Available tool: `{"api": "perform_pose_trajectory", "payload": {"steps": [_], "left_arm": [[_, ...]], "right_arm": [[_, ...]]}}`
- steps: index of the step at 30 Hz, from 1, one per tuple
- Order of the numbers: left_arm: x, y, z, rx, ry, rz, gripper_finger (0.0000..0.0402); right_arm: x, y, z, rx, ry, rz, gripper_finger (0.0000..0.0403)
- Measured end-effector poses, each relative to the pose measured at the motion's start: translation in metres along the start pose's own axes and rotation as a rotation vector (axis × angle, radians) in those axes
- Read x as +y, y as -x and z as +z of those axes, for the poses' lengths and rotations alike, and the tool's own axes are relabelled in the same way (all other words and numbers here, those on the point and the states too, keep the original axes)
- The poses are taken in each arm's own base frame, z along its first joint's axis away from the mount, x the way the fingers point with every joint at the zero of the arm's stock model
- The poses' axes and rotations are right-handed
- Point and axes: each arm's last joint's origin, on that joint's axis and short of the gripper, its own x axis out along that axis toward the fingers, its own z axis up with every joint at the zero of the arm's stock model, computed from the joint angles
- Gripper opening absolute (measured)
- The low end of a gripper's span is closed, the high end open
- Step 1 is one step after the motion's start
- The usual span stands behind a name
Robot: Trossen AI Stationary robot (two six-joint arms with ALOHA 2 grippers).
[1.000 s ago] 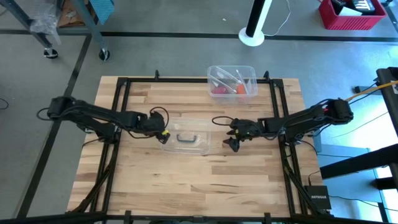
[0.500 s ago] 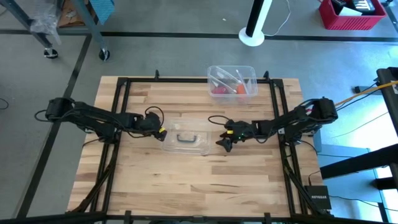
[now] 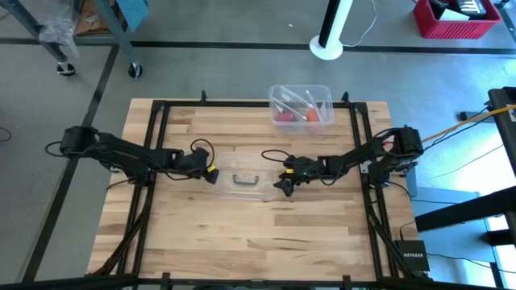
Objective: Roll bandage
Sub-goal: Close the transparent bin
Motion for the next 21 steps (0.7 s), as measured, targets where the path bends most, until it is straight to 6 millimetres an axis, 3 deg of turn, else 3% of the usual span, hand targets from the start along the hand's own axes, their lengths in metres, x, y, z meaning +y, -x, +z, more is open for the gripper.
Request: {"api": "perform_pose_trajectory", "payload": {"steps": [10, 21], "left_arm": [[0.005, -0.015, -0.004, 0.029, 0.005, 0.063, 0.0155], [-0.012, -0.018, 0.0, -0.001, -0.033, -0.138, 0.0155]], "right_arm": [[0.0, 0.0, 0.001, -0.005, 0.017, -0.009, 0.0285], [0.0, -0.001, 0.001, -0.003, 0.017, -0.01, 0.0285]]}}
